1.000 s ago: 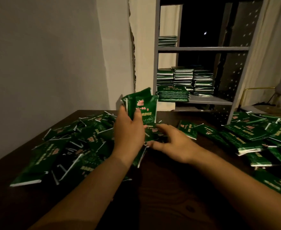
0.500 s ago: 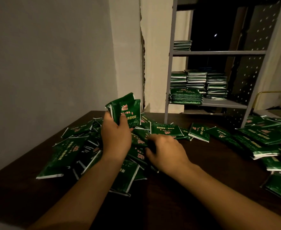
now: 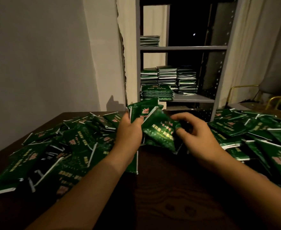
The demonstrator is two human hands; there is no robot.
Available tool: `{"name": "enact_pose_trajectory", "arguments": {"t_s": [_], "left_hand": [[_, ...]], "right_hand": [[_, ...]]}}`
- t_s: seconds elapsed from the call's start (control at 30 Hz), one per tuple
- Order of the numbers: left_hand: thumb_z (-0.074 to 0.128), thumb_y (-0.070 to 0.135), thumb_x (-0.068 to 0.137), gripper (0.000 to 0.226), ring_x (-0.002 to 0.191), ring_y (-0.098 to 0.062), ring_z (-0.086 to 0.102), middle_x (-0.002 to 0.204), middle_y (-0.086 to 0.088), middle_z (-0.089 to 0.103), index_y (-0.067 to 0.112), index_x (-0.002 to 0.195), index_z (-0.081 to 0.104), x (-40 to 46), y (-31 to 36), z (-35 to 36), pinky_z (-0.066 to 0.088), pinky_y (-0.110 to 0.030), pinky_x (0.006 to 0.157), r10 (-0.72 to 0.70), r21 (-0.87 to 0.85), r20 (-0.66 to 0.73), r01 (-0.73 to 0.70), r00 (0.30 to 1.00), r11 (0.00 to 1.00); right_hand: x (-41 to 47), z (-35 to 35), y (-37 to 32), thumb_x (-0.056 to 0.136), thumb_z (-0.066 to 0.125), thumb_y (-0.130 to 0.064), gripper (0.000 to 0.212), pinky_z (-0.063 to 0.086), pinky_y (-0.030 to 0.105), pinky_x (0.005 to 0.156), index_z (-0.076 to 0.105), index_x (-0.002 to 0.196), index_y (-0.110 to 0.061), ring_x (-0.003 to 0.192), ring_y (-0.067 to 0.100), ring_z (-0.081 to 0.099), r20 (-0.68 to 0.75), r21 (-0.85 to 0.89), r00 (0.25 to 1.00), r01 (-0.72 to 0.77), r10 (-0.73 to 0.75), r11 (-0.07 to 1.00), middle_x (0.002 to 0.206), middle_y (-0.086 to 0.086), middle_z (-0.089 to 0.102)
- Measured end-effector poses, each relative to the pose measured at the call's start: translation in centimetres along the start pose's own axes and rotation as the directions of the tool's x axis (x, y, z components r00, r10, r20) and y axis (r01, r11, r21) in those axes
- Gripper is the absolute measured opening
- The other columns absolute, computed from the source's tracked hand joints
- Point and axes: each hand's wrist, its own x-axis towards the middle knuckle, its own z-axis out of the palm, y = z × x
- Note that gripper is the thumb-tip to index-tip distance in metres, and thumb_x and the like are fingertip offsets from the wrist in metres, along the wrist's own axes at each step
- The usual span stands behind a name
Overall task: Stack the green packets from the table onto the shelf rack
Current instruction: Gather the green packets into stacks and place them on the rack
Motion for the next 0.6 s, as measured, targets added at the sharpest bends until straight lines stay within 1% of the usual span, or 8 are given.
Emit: {"name": "enact_pose_trajectory", "arguments": {"t_s": [0.1, 0.17, 0.23, 0.3, 0.4, 0.47, 0.53, 0.6], "left_hand": [[0.047, 0.024, 0.104, 0.022, 0.105, -0.028, 0.068, 0.115, -0.010, 0.070, 0.018, 0.123, 0.057, 0.1, -0.7, 3.1, 0.057, -0.054, 0.091, -0.190, -0.151, 0.128, 0.209, 0.973, 0.966], [0.045, 0.025, 0.106, 0.028, 0.105, -0.032, 0.070, 0.118, -0.015, 0.071, 0.014, 0.130, 0.055, 0.1, -1.7, 3.9, 0.060, -0.053, 0.084, -0.248, -0.237, 0.210, 0.295, 0.946, 0.926], [0.045, 0.021, 0.107, 0.028, 0.103, -0.033, 0.072, 0.115, -0.017, 0.073, 0.011, 0.130, 0.056, -0.1, -2.6, 4.7, 0.060, -0.052, 0.084, -0.264, -0.281, 0.276, 0.340, 0.924, 0.898], [0.048, 0.016, 0.105, 0.026, 0.105, -0.030, 0.072, 0.115, -0.014, 0.074, 0.012, 0.129, 0.058, 0.1, -3.3, 4.4, 0.058, -0.052, 0.090, -0.252, -0.296, 0.294, 0.339, 0.922, 0.893], [0.057, 0.005, 0.099, 0.023, 0.107, -0.021, 0.071, 0.115, -0.003, 0.074, 0.020, 0.116, 0.064, 0.5, -3.7, 3.1, 0.057, -0.044, 0.095, -0.220, -0.249, 0.215, 0.272, 0.951, 0.930], [0.061, -0.002, 0.095, 0.028, 0.107, -0.019, 0.070, 0.117, -0.003, 0.073, 0.018, 0.115, 0.063, 0.8, -3.7, 2.2, 0.059, -0.040, 0.091, -0.200, -0.223, 0.147, 0.229, 0.969, 0.947], [0.063, -0.006, 0.093, 0.033, 0.106, -0.021, 0.071, 0.117, -0.006, 0.072, 0.013, 0.120, 0.061, 0.8, -3.7, 1.7, 0.062, -0.035, 0.081, -0.181, -0.197, 0.114, 0.201, 0.977, 0.960], [0.062, -0.006, 0.093, 0.035, 0.105, -0.021, 0.070, 0.117, -0.006, 0.071, 0.013, 0.121, 0.059, 0.8, -3.6, 1.7, 0.062, -0.032, 0.074, -0.164, -0.174, 0.103, 0.180, 0.981, 0.968]], "right_hand": [[0.2, -0.6, 2.3, 0.097, 0.058, -0.004, 0.029, 0.050, 0.029, 0.100, 0.062, 0.120, -0.021, 0.112, 0.003, 0.058, -0.111, 0.174, 0.985, -0.109, 0.130, 0.979, 0.119, -0.011, 0.063], [0.1, -0.2, 2.5, 0.095, 0.063, -0.011, 0.022, 0.055, 0.028, 0.090, 0.063, 0.115, -0.020, 0.106, 0.012, 0.064, -0.072, 0.323, 0.974, -0.179, 0.213, 0.929, 0.112, -0.007, 0.066], [-0.1, -0.6, 2.9, 0.086, 0.075, -0.021, 0.032, 0.057, 0.025, 0.080, 0.062, 0.116, -0.022, 0.100, 0.013, 0.069, 0.006, 0.408, 0.973, -0.211, 0.229, 0.888, 0.110, -0.006, 0.068], [0.3, -1.5, 3.4, 0.080, 0.080, -0.013, 0.052, 0.058, 0.024, 0.084, 0.058, 0.126, -0.026, 0.102, 0.009, 0.067, 0.038, 0.324, 0.977, -0.211, 0.210, 0.922, 0.115, -0.010, 0.063], [0.8, -3.3, 3.4, 0.079, 0.076, 0.005, 0.077, 0.057, 0.038, 0.095, 0.049, 0.140, -0.034, 0.117, 0.015, 0.060, 0.049, 0.267, 0.973, -0.230, 0.225, 0.936, 0.125, -0.016, 0.055], [0.7, -3.9, 3.3, 0.080, 0.070, 0.014, 0.086, 0.058, 0.040, 0.093, 0.045, 0.144, -0.037, 0.120, 0.018, 0.059, 0.092, 0.263, 0.974, -0.226, 0.209, 0.938, 0.126, -0.019, 0.052], [0.5, -3.8, 3.1, 0.081, 0.066, 0.018, 0.091, 0.060, 0.033, 0.088, 0.042, 0.146, -0.040, 0.115, 0.018, 0.062, 0.143, 0.249, 0.968, -0.235, 0.204, 0.940, 0.123, -0.019, 0.053], [0.2, -3.5, 3.0, 0.082, 0.062, 0.020, 0.091, 0.060, 0.030, 0.083, 0.040, 0.147, -0.040, 0.109, 0.017, 0.066, 0.170, 0.291, 0.962, -0.256, 0.213, 0.922, 0.121, -0.012, 0.062]]}}
